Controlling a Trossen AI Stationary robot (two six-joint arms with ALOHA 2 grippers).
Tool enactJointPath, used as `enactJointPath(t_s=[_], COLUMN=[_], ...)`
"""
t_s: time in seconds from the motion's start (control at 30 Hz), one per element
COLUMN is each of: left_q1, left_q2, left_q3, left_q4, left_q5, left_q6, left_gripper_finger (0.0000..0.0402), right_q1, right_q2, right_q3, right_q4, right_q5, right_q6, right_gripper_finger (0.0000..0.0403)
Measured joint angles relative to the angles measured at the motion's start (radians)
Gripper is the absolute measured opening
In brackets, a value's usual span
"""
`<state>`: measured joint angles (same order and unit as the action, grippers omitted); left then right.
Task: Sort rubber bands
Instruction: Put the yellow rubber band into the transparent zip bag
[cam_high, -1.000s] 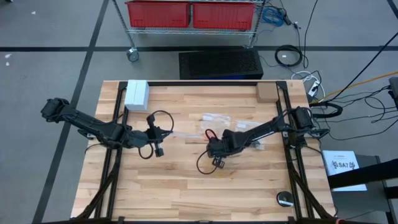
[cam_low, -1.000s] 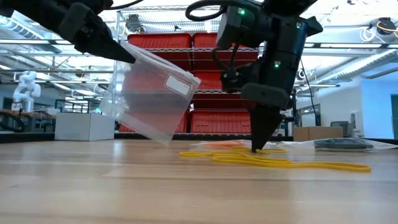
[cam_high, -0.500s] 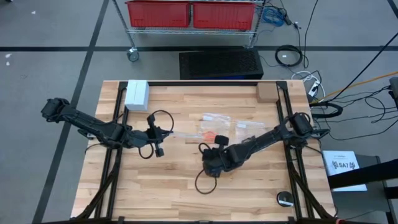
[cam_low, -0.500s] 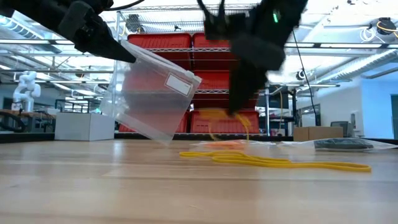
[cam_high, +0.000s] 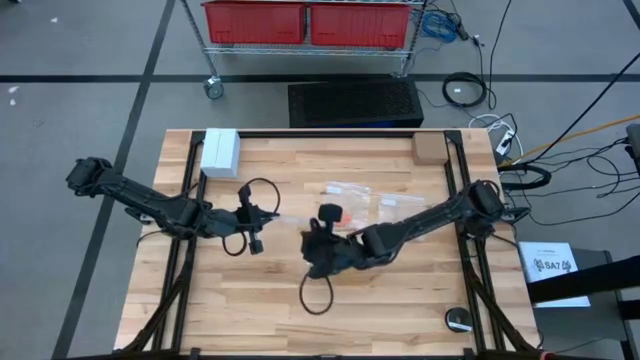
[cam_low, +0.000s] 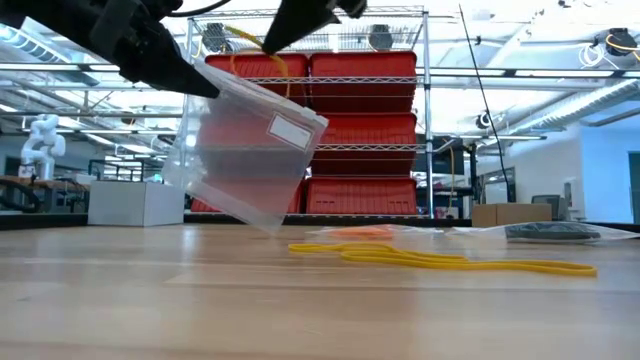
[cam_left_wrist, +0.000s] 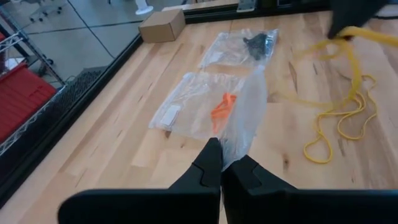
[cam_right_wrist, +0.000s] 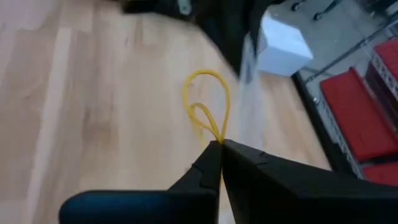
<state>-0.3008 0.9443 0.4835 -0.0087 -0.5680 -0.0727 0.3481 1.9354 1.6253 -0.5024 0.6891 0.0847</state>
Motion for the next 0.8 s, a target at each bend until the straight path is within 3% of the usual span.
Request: enactJointPath(t_s=[0.27,0.43,0.67,0.8], left_q1=[0.000,0.000,0.001,0.022], left_q2=[0.000,0.000,0.000,0.000], left_q3=[0.000,0.000,0.000,0.000], left_q4=[0.013,0.039,0.035,0.029], left_q5=[0.025,0.045,0.044,0.044], left_q6=[0.000,0.000,0.000,0.000], left_gripper_finger=[0.0000,0.0000,0.0000,0.0000], right_q1=[-0.092,-0.131,-0.095,-0.068], right_q2=[0.005,0.037,0.027,0.013], right_q3=[0.000,0.001,0.000,0.002], right_q4=[0.057,0.079,0.086,0.116], right_q5=[-0.013,-0.101,-0.026,-0.036], right_q6=[-0.086,-0.098,-0.113,-0.111], right_gripper_finger=[0.0000,0.0000,0.0000,0.0000])
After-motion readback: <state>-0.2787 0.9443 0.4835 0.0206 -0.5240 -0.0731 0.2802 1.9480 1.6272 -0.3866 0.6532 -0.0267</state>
